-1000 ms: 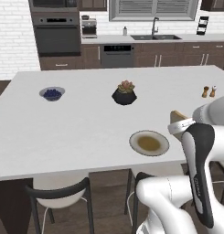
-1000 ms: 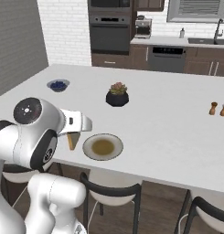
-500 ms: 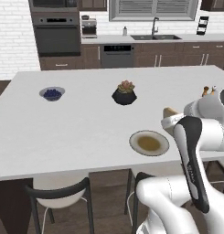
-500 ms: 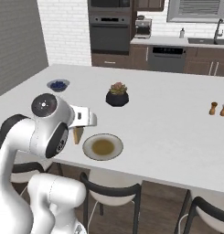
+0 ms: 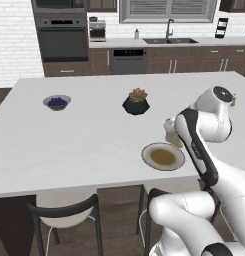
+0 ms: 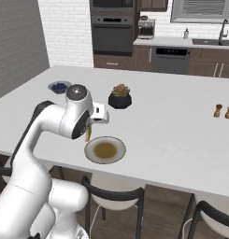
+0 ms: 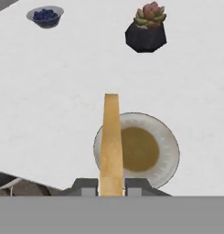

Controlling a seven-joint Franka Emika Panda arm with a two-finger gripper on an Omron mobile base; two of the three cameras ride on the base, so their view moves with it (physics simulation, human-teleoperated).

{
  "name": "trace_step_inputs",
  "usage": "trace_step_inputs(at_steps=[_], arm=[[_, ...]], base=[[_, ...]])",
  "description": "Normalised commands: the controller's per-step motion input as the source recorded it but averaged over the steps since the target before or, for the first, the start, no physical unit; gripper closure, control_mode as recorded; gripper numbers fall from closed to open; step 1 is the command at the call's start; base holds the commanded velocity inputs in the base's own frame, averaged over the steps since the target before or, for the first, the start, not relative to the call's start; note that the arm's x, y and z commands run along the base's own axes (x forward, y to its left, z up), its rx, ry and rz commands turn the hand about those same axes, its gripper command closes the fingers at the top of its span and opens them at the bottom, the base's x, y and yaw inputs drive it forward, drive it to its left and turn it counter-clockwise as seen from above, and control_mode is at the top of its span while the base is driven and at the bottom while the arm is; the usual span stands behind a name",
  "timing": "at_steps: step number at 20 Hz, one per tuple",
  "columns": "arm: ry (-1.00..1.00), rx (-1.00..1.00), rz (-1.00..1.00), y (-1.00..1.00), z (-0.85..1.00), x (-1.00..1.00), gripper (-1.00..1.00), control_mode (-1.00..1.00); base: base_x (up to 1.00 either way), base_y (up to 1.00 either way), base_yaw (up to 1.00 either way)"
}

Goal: Start the toaster. Once the lever pops up, take the bread to the plate on the dining counter.

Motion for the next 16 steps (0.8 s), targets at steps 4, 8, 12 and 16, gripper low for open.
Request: trace_step_inputs(at_steps=[4, 8, 12, 16], arm=[[0.16, 0.1, 0.05, -0.05, -0.56, 0.12, 1.0, -1.0], [0.02, 0.13, 0.02, 0.0, -0.35, 0.05, 1.0, -1.0], [0.0, 0.11, 0.0, 0.0, -0.32, 0.31, 1.0, -1.0], [0.02, 0.01, 0.0, 0.0, -0.24, 0.27, 1.0, -1.0]], base=[[0.0, 0.0, 0.0], [0.0, 0.0, 0.0], [0.0, 0.0, 0.0], [0.0, 0.0, 0.0]])
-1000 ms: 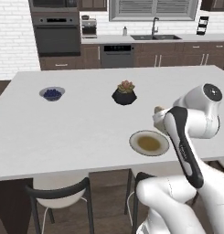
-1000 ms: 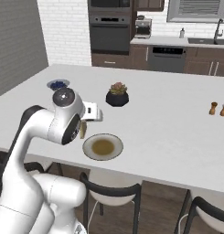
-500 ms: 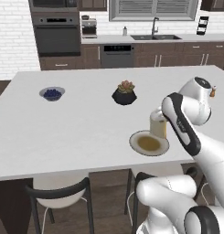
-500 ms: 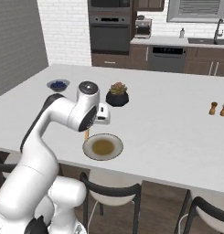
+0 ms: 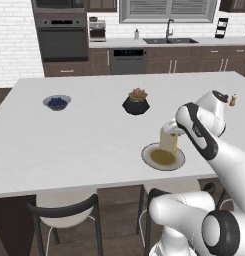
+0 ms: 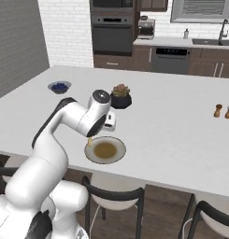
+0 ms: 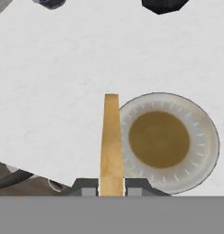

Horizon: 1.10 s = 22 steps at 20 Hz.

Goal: Start the toaster. Once the lever pops up, take the bread to the plate on the dining counter.

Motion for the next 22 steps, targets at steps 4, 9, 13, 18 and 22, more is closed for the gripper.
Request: trace_step_inputs(at_steps=[4, 9, 13, 18, 22], arm=[[-0.02, 0.0, 0.0, 0.0, -0.36, 0.1, 1.0, -1.0], [-0.06, 0.0, 0.0, 0.0, -0.39, 0.07, 1.0, -1.0], [-0.02, 0.0, 0.0, 0.0, -0.28, 0.02, 1.0, -1.0], [-0.02, 0.0, 0.0, 0.0, -0.22, 0.04, 1.0, -1.0], [-0.05, 0.0, 0.0, 0.07, -0.1, 0.33, 1.0, -1.0]], base=[[0.0, 0.0, 0.0], [0.0, 0.0, 0.0], [0.0, 0.0, 0.0], [0.0, 0.0, 0.0], [0.0, 0.0, 0.0]])
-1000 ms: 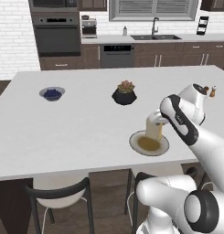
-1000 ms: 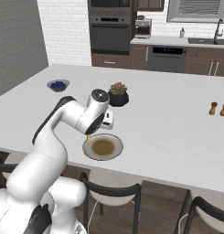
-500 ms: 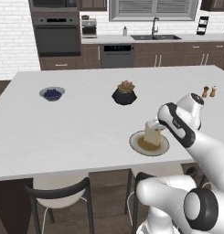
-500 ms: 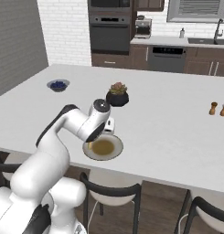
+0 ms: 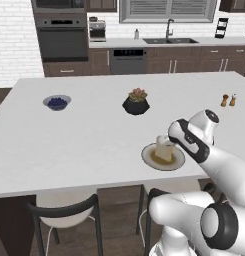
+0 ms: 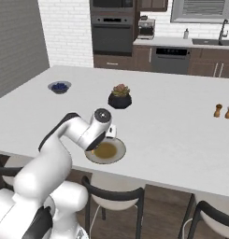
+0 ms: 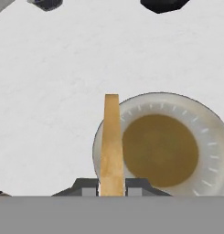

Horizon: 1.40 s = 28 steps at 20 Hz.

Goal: Start the toaster. Once the lever pops up, take the bread to the plate on the dining counter.

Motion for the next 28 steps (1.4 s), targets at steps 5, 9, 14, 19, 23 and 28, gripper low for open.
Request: trace_step_inputs(at_steps=[5, 9, 14, 19, 23, 28], arm=[[0.0, 0.0, 0.0, 0.12, -0.22, 0.49, 1.0, -1.0], [0.0, 0.0, 0.0, 0.0, -0.18, 0.29, 1.0, -1.0], [0.0, 0.0, 0.0, -0.01, -0.21, 0.12, 1.0, -1.0], [0.0, 0.0, 0.0, -0.12, -0.28, 0.0, 1.0, -1.0], [0.0, 0.0, 0.0, -0.12, -0.35, 0.0, 1.0, -1.0], [-0.01, 0.0, 0.0, -0.03, -0.29, 0.0, 1.0, -1.0]], base=[[0.0, 0.0, 0.0], [0.0, 0.0, 0.0], [0.0, 0.0, 0.0], [0.0, 0.0, 0.0], [0.0, 0.0, 0.0], [0.0, 0.0, 0.0]])
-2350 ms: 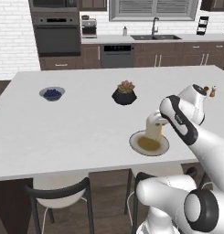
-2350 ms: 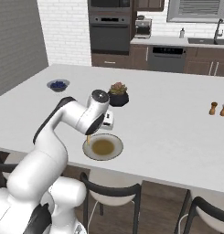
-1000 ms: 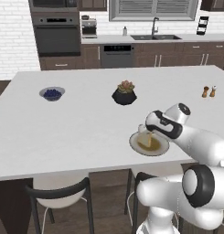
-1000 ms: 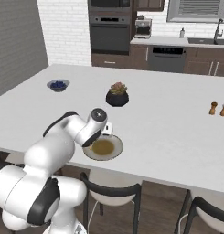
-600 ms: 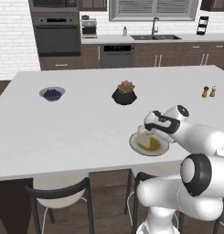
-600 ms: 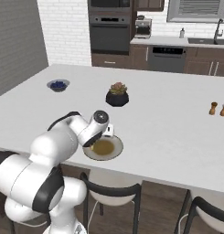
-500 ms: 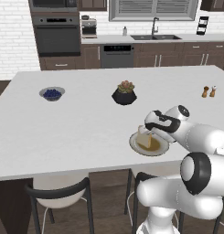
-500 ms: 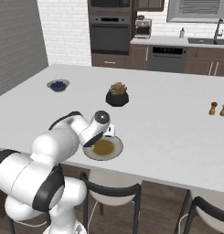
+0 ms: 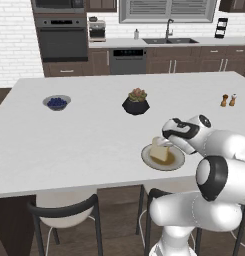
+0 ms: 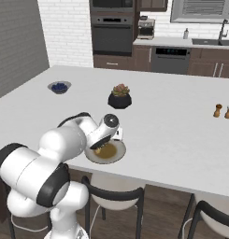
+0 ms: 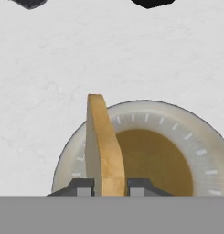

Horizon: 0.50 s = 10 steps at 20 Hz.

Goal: Start the toaster. Once the lever pops up, take the bread to the plate on the dining counter.

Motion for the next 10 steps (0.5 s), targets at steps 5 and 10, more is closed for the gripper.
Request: trace_step_inputs(at_steps=[5, 10], arm=[[-0.08, 0.0, 0.0, 0.0, -0.06, -0.09, 1.0, -1.0], [-0.01, 0.0, 0.0, 0.0, 0.0, -0.05, 1.0, -1.0]], base=[[0.0, 0.0, 0.0], [0.0, 0.0, 0.0]])
